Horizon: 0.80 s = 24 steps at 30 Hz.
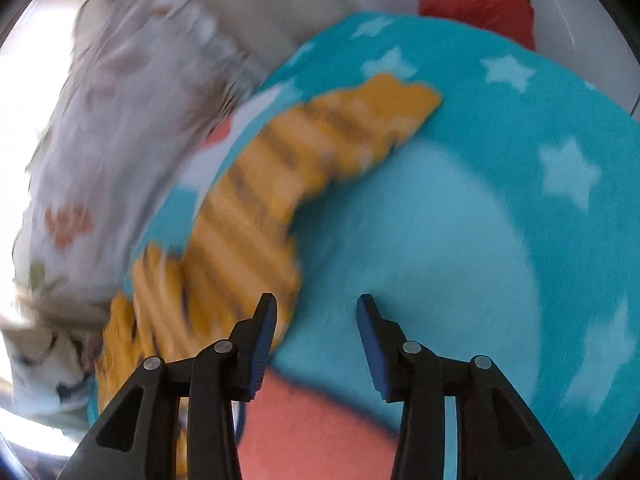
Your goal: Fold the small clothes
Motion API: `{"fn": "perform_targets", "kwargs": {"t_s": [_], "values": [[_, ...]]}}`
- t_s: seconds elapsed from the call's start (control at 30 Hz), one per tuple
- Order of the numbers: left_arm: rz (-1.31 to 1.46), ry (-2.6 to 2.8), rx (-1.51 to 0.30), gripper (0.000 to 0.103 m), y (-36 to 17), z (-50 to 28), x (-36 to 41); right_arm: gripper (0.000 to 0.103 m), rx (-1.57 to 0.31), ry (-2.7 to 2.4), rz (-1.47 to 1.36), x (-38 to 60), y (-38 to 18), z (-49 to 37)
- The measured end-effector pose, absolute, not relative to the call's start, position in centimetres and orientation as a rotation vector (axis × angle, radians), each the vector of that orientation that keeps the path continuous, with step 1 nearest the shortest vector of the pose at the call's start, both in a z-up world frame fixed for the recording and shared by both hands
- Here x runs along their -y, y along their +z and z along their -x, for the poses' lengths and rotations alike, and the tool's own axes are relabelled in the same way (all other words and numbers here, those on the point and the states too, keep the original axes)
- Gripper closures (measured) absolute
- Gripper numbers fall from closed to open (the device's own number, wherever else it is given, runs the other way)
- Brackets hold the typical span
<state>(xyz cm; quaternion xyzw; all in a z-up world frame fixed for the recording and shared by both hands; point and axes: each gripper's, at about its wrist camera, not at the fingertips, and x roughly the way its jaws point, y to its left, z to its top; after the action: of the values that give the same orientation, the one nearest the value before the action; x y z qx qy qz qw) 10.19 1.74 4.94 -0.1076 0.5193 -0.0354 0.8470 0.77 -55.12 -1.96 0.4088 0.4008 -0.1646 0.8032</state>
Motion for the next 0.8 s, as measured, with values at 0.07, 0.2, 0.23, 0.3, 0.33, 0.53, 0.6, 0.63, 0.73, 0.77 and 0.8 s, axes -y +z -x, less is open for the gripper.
{"fn": "perform_targets", "kwargs": {"t_s": [0.07,0.2,0.23,0.3,0.33,0.53,0.6,0.63,0.73,0.77,0.8], "values": [[0.265,-0.048,-1.098,0.017,5.3,-9.2,-2.4,0.058,-0.832,-0.363,-0.905,57.4,-2.0,-1.8],[0.286,0.007,-1.089,0.017,5.9,-7.1,-3.0,0.045,-0.770,-0.340,-0.989,60.4,-2.1,-4.5],[0.288,0.017,-1.087,0.017,6.1,-6.7,-3.2,0.039,-0.749,-0.328,-1.041,61.3,-2.3,-5.1],[0.293,0.042,-1.080,0.017,6.3,-5.9,-3.2,0.034,-0.679,-0.295,-1.202,63.1,-3.2,-5.2],[0.297,0.057,-1.072,0.017,6.5,-5.5,-3.2,0.033,-0.650,-0.277,-1.265,63.6,-3.5,-5.0],[0.311,0.100,-1.075,0.017,6.3,-4.6,-2.7,0.089,-0.723,-0.280,-1.266,64.5,-5.0,-6.2],[0.316,0.112,-1.071,0.017,6.5,-4.3,-2.9,0.093,-0.738,-0.285,-1.235,64.7,-4.5,-6.2],[0.319,0.116,-1.070,0.017,6.6,-4.2,-3.0,0.093,-0.743,-0.307,-1.191,64.9,-3.6,-6.1],[0.330,0.129,-1.062,0.017,6.7,-4.0,-3.7,0.094,-0.720,-0.407,-1.041,66.2,0.1,-5.1],[0.336,0.129,-1.060,0.017,6.6,-4.0,-4.0,0.094,-0.708,-0.441,-1.002,66.8,1.2,-4.9],[0.343,0.129,-1.059,0.017,6.5,-4.0,-4.2,0.094,-0.693,-0.464,-0.973,67.2,2.3,-4.6]]}}
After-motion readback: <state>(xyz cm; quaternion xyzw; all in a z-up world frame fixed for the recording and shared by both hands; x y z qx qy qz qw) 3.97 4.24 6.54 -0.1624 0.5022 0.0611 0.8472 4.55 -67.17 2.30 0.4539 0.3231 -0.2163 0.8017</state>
